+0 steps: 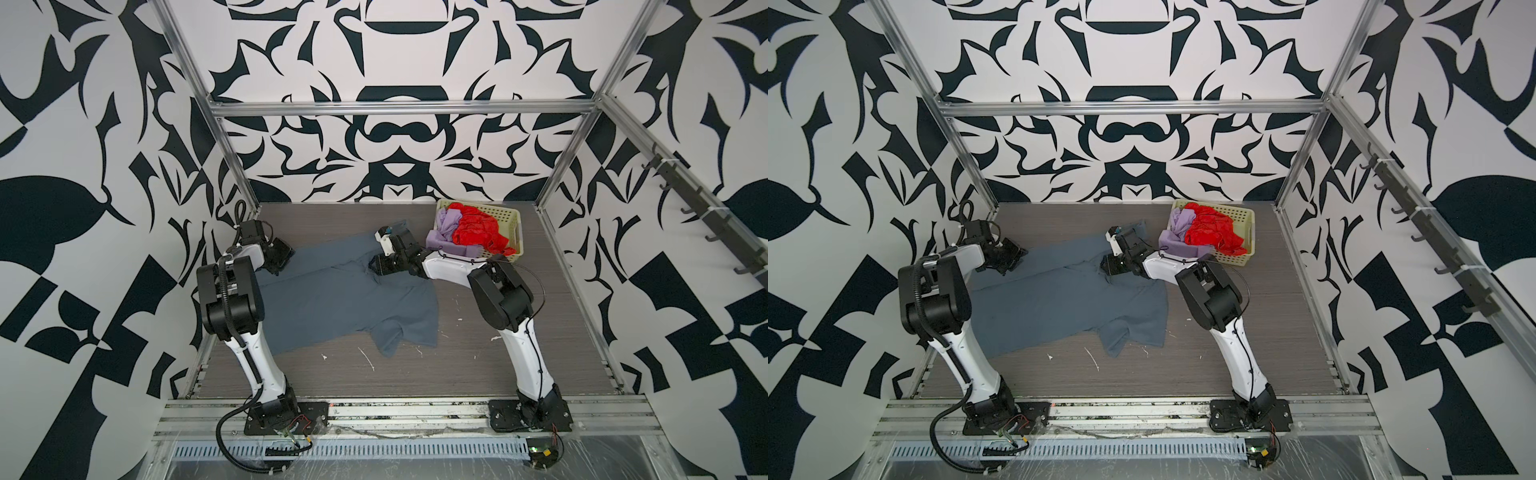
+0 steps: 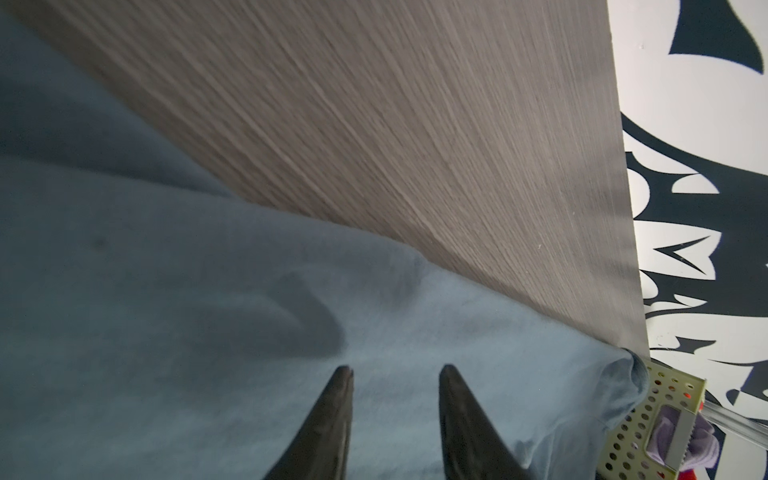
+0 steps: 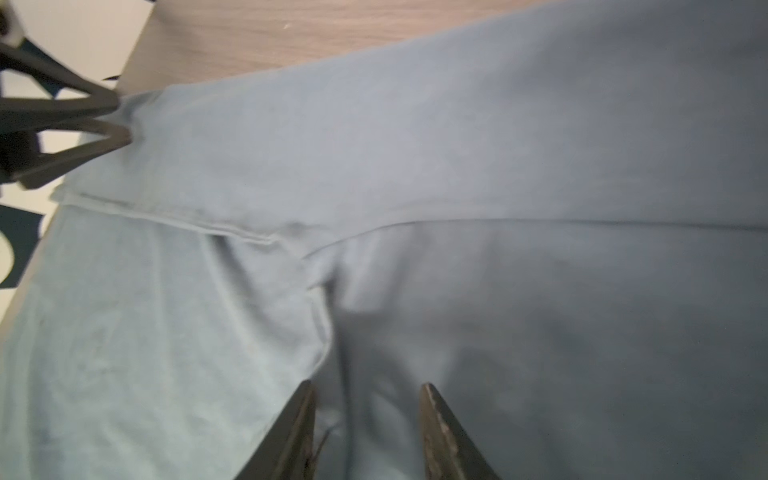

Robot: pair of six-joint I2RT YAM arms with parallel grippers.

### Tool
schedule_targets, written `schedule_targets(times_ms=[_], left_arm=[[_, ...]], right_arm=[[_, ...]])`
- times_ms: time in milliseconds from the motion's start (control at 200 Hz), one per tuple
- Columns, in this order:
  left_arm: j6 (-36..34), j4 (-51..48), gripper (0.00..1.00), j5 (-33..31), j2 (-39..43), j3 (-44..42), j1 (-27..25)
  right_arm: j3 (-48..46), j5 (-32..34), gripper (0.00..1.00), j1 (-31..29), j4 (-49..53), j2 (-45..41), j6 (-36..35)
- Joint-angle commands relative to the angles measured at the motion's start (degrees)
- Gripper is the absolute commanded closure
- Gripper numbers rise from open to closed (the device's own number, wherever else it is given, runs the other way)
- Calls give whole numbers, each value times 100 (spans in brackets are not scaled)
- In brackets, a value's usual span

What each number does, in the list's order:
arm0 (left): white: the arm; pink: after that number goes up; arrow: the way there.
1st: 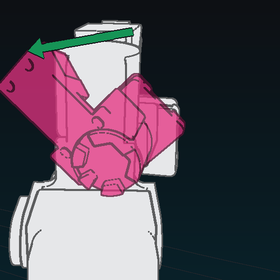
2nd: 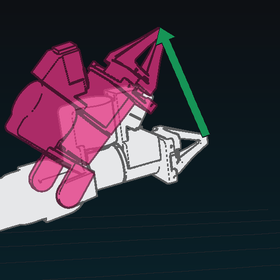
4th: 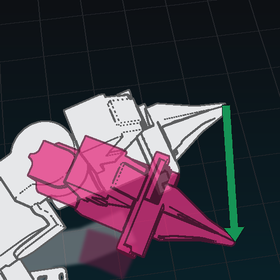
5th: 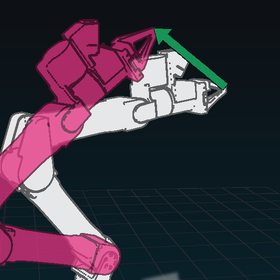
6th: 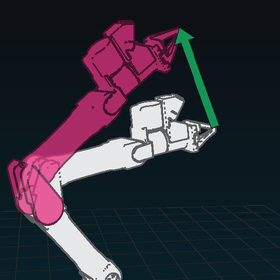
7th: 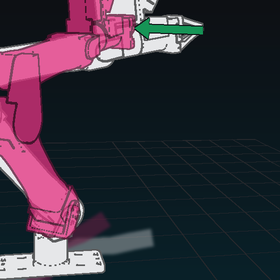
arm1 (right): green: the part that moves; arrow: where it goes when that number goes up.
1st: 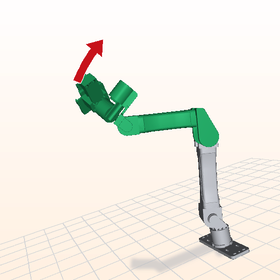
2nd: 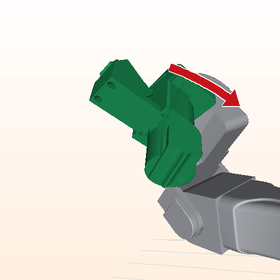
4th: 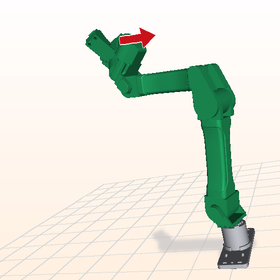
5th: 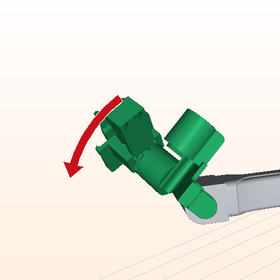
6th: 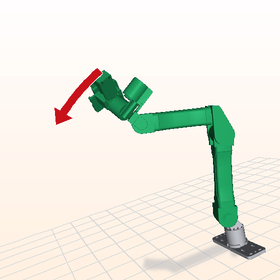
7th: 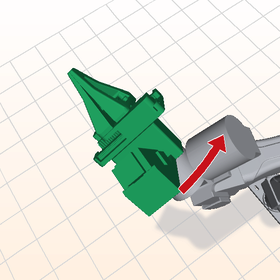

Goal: Fold and stack the t-shirts

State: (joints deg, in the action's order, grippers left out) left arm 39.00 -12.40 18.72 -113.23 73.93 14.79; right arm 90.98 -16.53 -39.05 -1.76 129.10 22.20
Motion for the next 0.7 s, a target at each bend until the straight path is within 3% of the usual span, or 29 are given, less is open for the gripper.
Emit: schedule_targets(times_ms=[0,185,395,695], left_arm=[[19,10,62,125,-15,52,96],[99,89,62,261,113,-43,219],[-71,-38,62,36,543,-209,244],[-296,-431,60,-784,668,-343,243]], right_arm=[[-100,-245,58,-404,-333,-245,203],[-294,-263,59,-543,-347,-529,98],[-140,206,54,-209,-25,-939,-373],[1018,549,56,367,480,39,-141]])
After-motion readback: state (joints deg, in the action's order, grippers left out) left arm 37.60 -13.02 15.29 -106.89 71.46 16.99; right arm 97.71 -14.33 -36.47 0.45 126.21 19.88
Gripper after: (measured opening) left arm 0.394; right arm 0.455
